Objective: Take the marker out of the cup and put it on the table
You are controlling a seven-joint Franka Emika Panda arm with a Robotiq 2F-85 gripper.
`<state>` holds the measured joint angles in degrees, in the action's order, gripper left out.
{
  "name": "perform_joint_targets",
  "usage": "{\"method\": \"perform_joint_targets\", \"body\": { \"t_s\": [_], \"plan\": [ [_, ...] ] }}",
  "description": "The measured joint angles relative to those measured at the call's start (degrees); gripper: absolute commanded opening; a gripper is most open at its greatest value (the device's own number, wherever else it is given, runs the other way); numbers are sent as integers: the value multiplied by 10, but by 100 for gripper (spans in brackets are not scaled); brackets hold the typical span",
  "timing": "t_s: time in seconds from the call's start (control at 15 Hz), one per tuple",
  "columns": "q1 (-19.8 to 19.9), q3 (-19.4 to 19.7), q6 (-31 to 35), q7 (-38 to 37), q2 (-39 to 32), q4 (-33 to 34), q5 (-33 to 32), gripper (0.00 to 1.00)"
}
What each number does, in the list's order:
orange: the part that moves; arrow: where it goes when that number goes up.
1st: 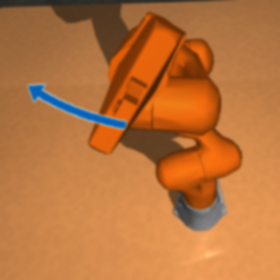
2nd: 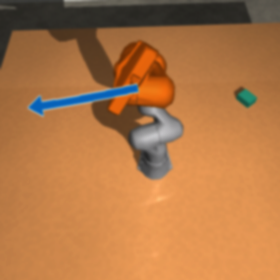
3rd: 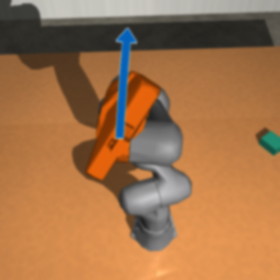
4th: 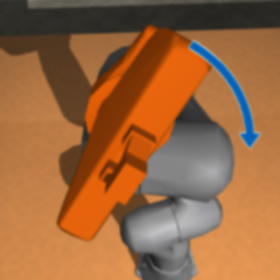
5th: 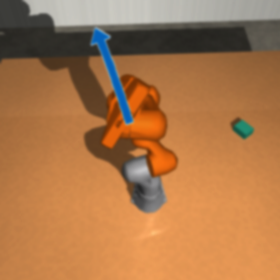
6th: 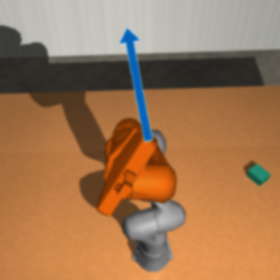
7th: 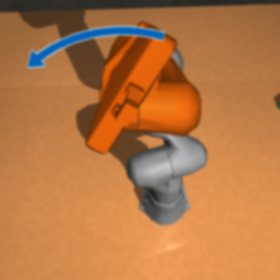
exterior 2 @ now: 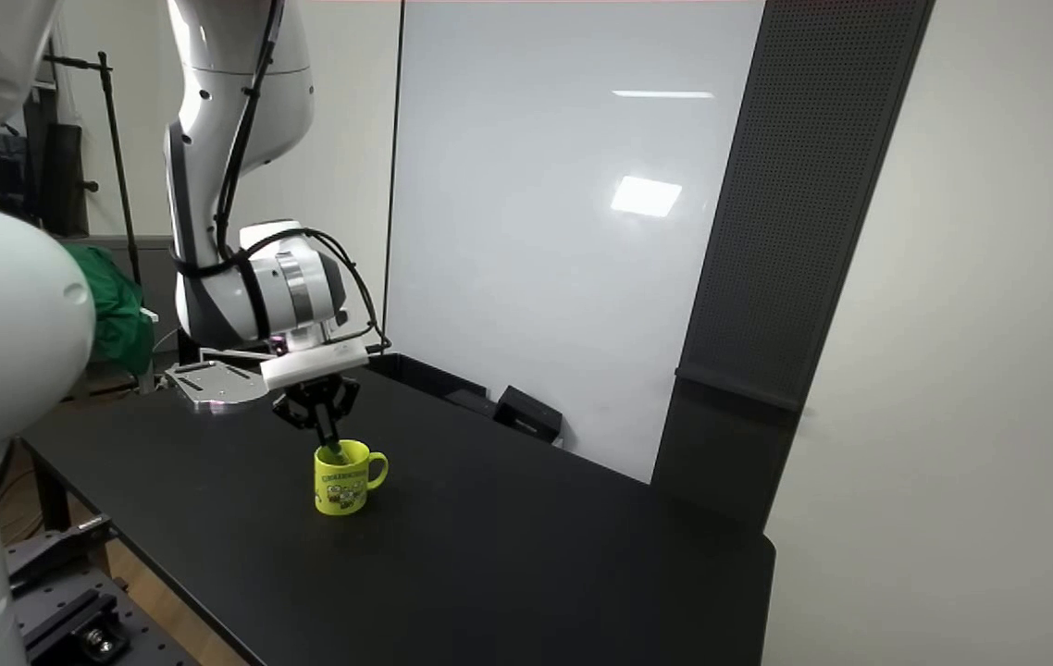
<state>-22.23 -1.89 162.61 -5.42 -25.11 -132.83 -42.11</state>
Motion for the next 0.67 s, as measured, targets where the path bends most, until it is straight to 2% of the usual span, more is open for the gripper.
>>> {"method": "perform_joint_targets", "body": {
  "t_s": [0.67],
  "plan": [
    [31,-30,-96,47,122,1,77,4]
  ]
}}
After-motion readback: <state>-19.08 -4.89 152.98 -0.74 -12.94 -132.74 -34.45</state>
